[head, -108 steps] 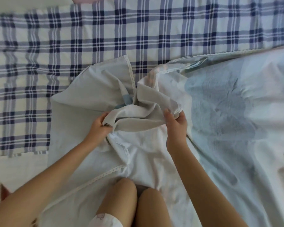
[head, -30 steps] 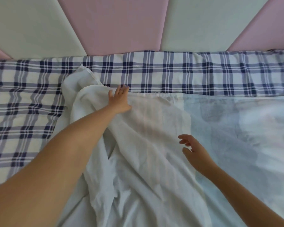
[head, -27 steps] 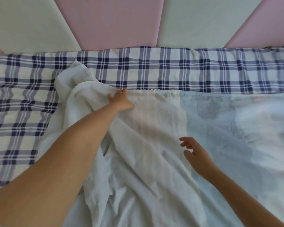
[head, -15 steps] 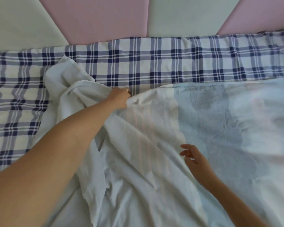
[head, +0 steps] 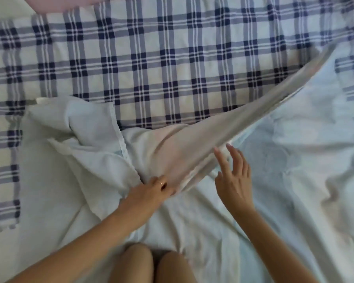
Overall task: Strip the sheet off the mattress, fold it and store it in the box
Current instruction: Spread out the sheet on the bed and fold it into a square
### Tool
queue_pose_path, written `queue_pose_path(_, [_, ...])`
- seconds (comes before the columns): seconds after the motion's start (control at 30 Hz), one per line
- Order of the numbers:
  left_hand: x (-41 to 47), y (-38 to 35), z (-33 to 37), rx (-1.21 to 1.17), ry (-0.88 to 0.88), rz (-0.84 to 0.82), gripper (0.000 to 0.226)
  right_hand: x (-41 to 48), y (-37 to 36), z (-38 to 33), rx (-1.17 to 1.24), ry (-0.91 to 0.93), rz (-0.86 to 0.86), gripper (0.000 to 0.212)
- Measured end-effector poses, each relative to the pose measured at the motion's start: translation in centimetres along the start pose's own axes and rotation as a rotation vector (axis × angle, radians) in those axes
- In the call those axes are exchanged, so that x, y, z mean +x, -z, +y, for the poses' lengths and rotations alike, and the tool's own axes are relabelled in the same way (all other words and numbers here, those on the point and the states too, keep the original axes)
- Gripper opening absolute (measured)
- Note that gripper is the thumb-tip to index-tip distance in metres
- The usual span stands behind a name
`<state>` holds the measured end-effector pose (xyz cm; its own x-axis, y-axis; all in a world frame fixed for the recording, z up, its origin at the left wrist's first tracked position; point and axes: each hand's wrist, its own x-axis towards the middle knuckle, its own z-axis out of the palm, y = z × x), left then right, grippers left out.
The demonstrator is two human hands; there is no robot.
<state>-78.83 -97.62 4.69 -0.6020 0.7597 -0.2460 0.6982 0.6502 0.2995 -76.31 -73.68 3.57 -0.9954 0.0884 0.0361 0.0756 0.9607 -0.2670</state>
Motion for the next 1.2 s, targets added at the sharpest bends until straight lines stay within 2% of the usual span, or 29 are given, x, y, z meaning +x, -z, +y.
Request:
queue_pose_path(0.07, [-2.0, -3.6, 1.6, -0.014, -0.057, -0.154, 0.079, -0.7, -0.9, 1.4, -0.208, 0.135, -0.067, 0.08])
queue_pose_path(0.1, [-2.5, -5.1, 1.5, -0.007, -0.031, -0.208, 0.082, -1.1, -1.6, 2.3, -0.276, 0.196, -0.141, 0.076])
queue_pose_path(0.17, [-2.3, -6.7, -0.3, -0.022, 0.169, -0.269, 0.079, -1.8, -3.3, 4.9, -0.362, 0.235, -0.287, 0.061])
queue_pose_path(0.23, [-1.3, -7.4, -3.0, -0.05, 0.444, -0.312, 0.053, -1.7, -4.6, 7.5, -0.407, 0.117, -0.381, 0.053])
queue_pose_path(0.27, [-0.5, -7.5, -4.0, -0.075, 0.521, -0.359, 0.04, -1.4, -5.1, 8.7, -0.38, 0.041, -0.396, 0.053])
queue_pose_path(0.37, [2.2, -8.4, -5.8, -0.156, 0.532, -0.445, 0.026, -1.2, -7.2, 10.8, -0.166, -0.164, -0.321, 0.047])
queue_pose_path(0.47, [3.0, -8.8, -6.3, -0.114, 0.52, -0.513, 0.024, -2.6, -10.0, 10.2, -0.092, -0.284, -0.132, 0.03])
queue_pose_path(0.53, [2.9, -9.2, -6.3, -0.075, 0.538, -0.477, 0.021, -3.5, -11.6, 10.1, -0.058, -0.29, 0.002, 0.018])
queue_pose_path(0.63, [3.2, -9.3, -6.0, -0.092, 0.57, -0.447, 0.013, -3.9, -12.5, 11.1, -0.022, -0.229, 0.101, 0.016])
queue_pose_path(0.77, [3.4, -8.7, -5.4, -0.079, 0.552, -0.462, 0.022, -4.1, -12.7, 11.2, -0.018, -0.205, 0.17, 0.024])
queue_pose_path(0.93, [2.8, -9.5, -6.0, -0.099, 0.515, -0.477, 0.034, -3.8, -13.0, 11.5, -0.006, -0.178, 0.223, 0.022])
queue_pose_path(1.2, [1.8, -10.6, -6.4, -0.111, 0.455, -0.396, 0.027, -4.0, -13.0, 11.5, -0.024, -0.187, 0.203, 0.013])
